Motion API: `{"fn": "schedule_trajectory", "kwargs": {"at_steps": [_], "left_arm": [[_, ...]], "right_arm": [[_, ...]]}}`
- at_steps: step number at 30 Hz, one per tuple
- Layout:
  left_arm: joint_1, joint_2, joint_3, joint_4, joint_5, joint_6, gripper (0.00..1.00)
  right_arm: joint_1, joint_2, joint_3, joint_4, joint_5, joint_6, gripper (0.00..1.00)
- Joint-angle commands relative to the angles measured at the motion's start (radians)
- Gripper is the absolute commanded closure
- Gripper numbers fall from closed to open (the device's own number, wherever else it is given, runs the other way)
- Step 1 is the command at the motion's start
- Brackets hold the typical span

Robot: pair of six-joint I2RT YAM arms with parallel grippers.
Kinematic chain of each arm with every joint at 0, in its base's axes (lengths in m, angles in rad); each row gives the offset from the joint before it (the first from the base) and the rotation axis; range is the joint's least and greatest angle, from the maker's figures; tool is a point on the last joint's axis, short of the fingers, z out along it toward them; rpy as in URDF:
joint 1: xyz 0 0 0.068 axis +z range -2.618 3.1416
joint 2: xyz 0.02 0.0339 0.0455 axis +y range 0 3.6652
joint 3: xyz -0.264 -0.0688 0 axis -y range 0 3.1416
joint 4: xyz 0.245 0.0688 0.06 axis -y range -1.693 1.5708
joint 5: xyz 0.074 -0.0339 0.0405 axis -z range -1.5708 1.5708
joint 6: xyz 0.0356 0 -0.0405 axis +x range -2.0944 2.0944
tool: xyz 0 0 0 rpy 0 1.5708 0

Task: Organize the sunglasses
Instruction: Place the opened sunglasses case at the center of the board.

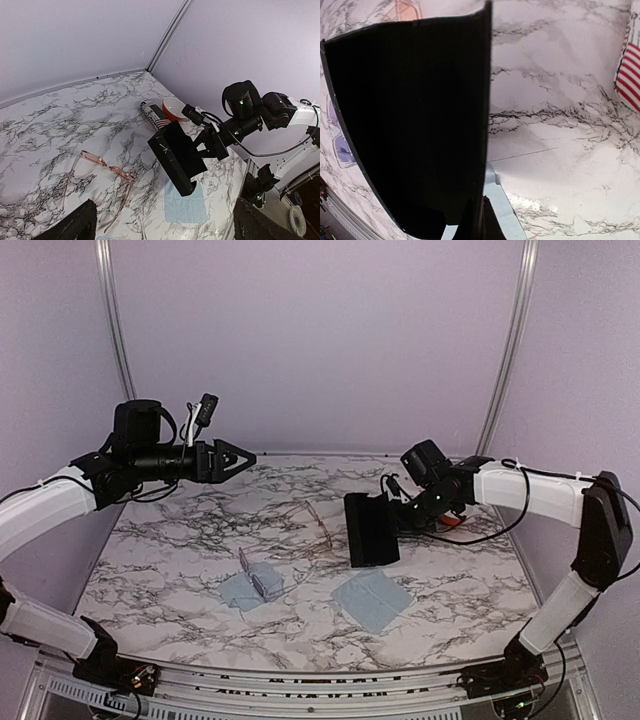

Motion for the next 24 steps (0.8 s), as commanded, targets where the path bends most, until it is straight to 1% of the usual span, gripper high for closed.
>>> {"fn": "schedule_trajectory", "kwargs": {"at_steps": [1,6,13,24], "left_arm": [[-0.009,0.014,0.032,-0.021,-0.006,0.017,0.04],[-0.013,0.02,0.035,-0.029,-0.01,0.021,0.04],[-0.016,0.028,0.038,-0.035,-0.012,0.027,0.05],[-0.016,0.036,0.043,-0.047,-0.014,0.035,0.05]], "right_arm": [[-0.04,0.061,0.049,0.005,-0.002,0.077,1.0],[-0.078,0.102,0.047,0.069,-0.018,0.109,1.0],[-0.125,0.17,0.059,0.152,-0.121,0.118,1.0],[-0.146,0.285,0.127,0.181,-0.202,0.121,1.0]]}}
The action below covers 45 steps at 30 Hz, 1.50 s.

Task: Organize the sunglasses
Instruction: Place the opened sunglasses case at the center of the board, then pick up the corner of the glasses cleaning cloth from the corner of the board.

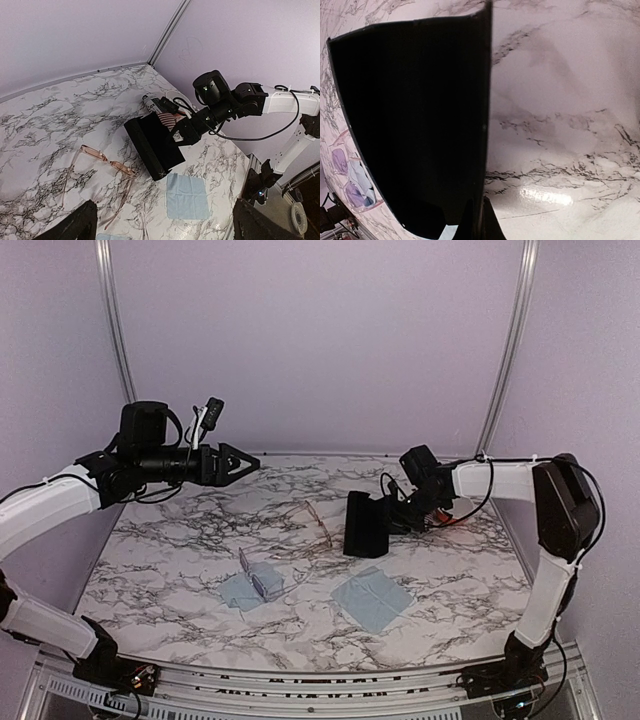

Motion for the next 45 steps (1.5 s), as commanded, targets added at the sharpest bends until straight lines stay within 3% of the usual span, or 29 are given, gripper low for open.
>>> {"fn": "schedule_trajectory", "kwargs": {"at_steps": [1,6,25,35,45], "left_arm": [[-0.003,0.01,0.032,-0.024,-0.004,0.02,0.05],[-0.003,0.01,0.035,-0.026,-0.002,0.021,0.05],[-0.004,0.018,0.036,-0.031,0.002,0.024,0.05],[-0.005,0.022,0.036,-0.03,0.001,0.024,0.05],[-0.012,0.028,0.039,-0.039,-0.006,0.032,0.05]], "right_arm": [[-0.012,0.027,0.052,0.047,-0.057,0.007,1.0],[-0.014,0.044,0.045,0.05,-0.053,0.011,1.0],[-0.032,0.035,0.017,0.048,-0.042,-0.02,0.76],[-0.037,0.014,0.028,0.047,-0.081,-0.067,0.52],[-0.037,-0.01,0.059,0.038,-0.121,-0.116,0.5]]}}
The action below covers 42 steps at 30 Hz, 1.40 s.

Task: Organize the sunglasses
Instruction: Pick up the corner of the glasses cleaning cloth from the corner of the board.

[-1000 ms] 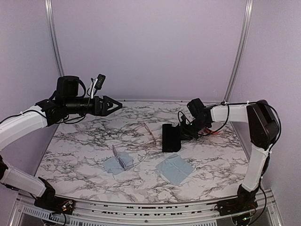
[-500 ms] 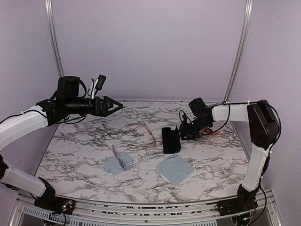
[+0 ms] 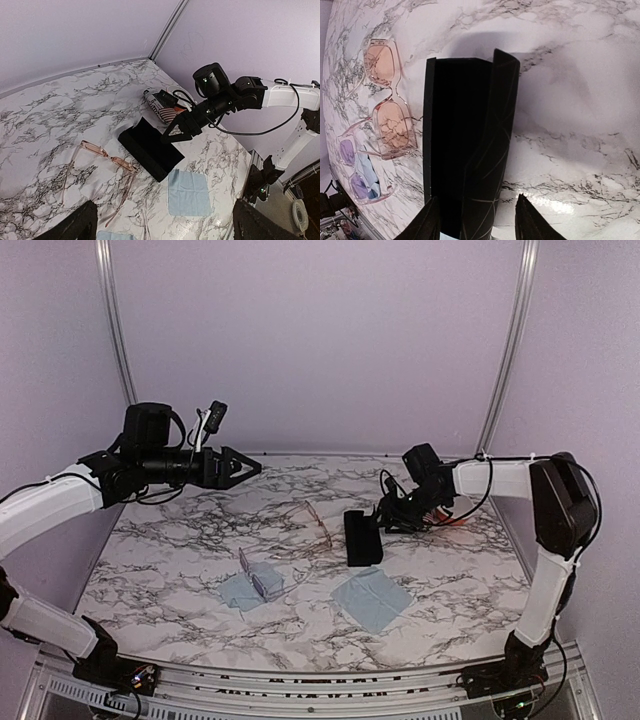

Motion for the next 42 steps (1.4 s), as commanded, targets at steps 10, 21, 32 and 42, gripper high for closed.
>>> {"fn": "schedule_trajectory", "kwargs": {"at_steps": [10,21,32,42], "left_arm": [[-0.035,0.034,0.045,-0.047,-0.029,0.047,0.09],[-0.11,0.08,0.07,-0.109,-0.085,0.099,0.18],[-0.314,0.211,0.125,-0.19,-0.25,0.101,0.34],[-0.466,0.433,0.141,-0.225,-0.271,0.078,0.53]], "right_arm": [[-0.008,-0.138,0.034,-0.008,0.032,-0.114,0.5],[-0.009,-0.324,-0.122,0.068,0.064,-0.135,0.53],[-0.006,-0.472,-0.337,0.116,0.078,-0.114,0.59],[0.058,-0.619,-0.502,0.134,0.092,-0.022,0.6]]}}
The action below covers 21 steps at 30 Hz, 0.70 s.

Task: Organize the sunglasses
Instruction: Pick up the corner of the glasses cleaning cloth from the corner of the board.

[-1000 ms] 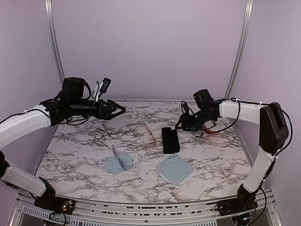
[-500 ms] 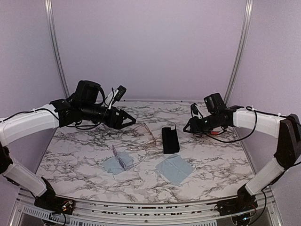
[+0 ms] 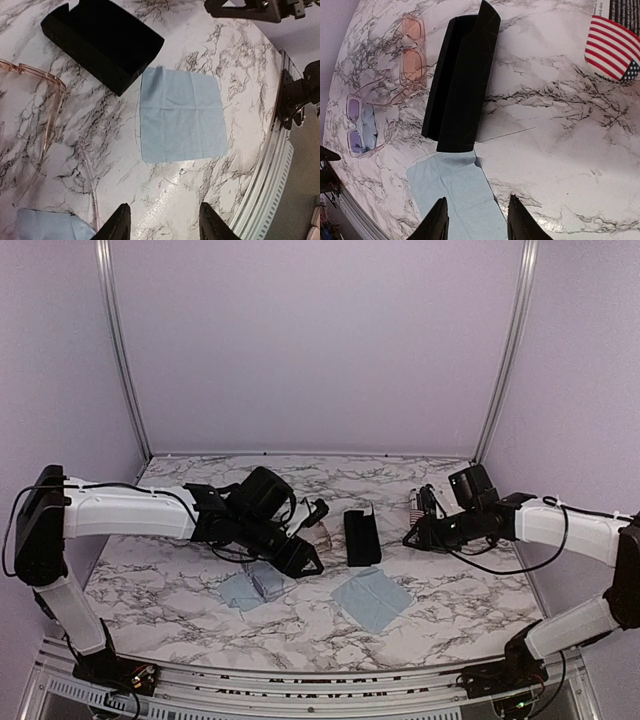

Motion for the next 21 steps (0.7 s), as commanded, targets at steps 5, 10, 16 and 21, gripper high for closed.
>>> {"fn": "schedule_trajectory", "kwargs": {"at_steps": [5,10,16,21], "left_arm": [[-0.083,0.086,0.048,-0.075,-0.131,0.079,0.56],[-0.084,0.073,0.014,-0.069,-0.213,0.111,0.56],[-0.083,-0.006,-0.066,-0.028,-0.304,0.175,0.56],[-0.082,-0.134,-0.194,0.12,-0.367,0.163,0.55]], "right_arm": [[0.24,-0.127,-0.1,0.08,0.127,0.044,0.62],[0.501,-0.142,-0.145,0.107,0.233,0.052,0.66],[0.689,-0.06,-0.148,0.118,0.317,0.067,0.69],[0.733,0.06,-0.134,0.082,0.369,0.067,0.7]]}}
